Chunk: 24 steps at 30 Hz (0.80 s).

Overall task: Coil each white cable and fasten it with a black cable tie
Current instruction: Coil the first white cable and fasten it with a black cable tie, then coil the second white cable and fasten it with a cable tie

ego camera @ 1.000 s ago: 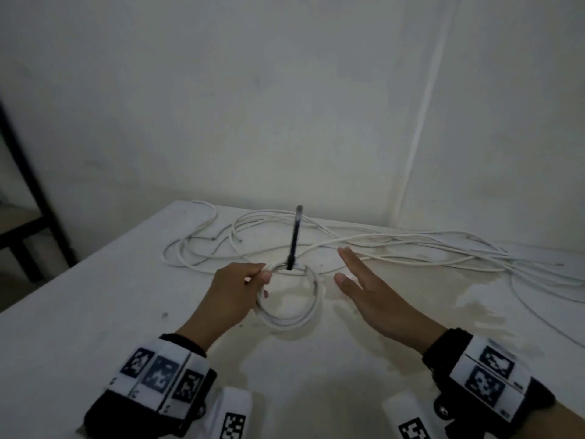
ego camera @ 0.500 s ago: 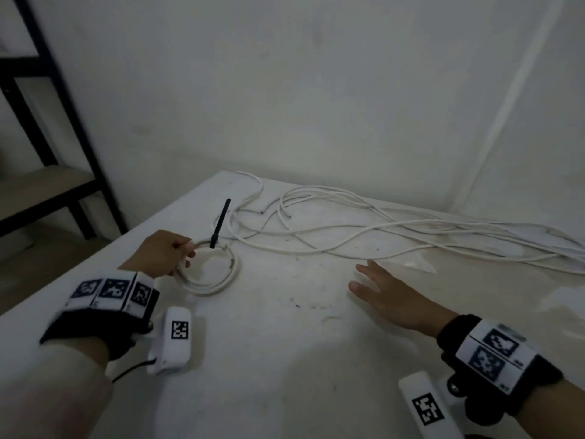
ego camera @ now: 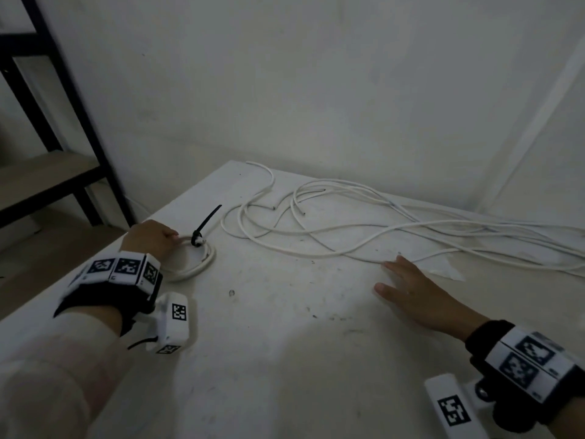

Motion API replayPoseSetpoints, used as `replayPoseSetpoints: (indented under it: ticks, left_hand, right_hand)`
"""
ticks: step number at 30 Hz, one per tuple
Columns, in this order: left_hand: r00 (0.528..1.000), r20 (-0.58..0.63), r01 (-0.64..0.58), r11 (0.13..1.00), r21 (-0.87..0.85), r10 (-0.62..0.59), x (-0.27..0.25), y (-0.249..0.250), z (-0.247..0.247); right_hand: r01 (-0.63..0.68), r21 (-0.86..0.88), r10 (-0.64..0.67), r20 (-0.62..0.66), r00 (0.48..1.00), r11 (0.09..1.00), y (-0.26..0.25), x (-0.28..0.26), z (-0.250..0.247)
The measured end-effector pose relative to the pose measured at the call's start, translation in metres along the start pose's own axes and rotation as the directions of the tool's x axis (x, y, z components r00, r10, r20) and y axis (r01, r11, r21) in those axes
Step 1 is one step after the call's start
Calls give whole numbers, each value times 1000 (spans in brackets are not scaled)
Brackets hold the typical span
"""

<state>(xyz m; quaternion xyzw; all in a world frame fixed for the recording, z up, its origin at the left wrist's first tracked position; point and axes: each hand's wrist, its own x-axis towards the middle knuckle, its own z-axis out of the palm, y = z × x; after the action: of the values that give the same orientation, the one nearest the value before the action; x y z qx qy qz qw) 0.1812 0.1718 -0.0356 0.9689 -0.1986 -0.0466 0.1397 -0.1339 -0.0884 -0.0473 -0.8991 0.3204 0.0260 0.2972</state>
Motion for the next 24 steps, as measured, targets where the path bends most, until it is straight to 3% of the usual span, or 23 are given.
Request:
replayPoseSetpoints:
  ticks: [5,10,13,15,18,21,24]
  left_hand:
    - [999,32,39,998,-56,-37,2,2,1]
    - [995,67,76,997,-15,-75,1,13,-5]
    - [997,21,70,997,-22,-70,-6,24,-8]
    - [999,-34,4,999,-35,-5,-11,38,-10]
    - [977,-70,-204,978,-35,201,-20,69,-7]
    - [914,39,-403,914,-41,404,-29,105,8]
    - [890,174,-413,907,-84,422,-34,135,25]
  right_hand:
    - [30,81,-15,-184,983,996,8,7,-9]
    - [-8,42,13,-141,990,999,17,17,-16]
    - [-16,34,20,-133,991,999,24,22,-18]
    - [-15,19,18,-133,991,1000,28,26,-20]
    - [-2,-4,1,-160,987,1000,29,32,-27]
    - [24,-59,-33,-161,986,998,29,39,-33]
    - [38,-117,-48,-83,995,992,29,48,-32]
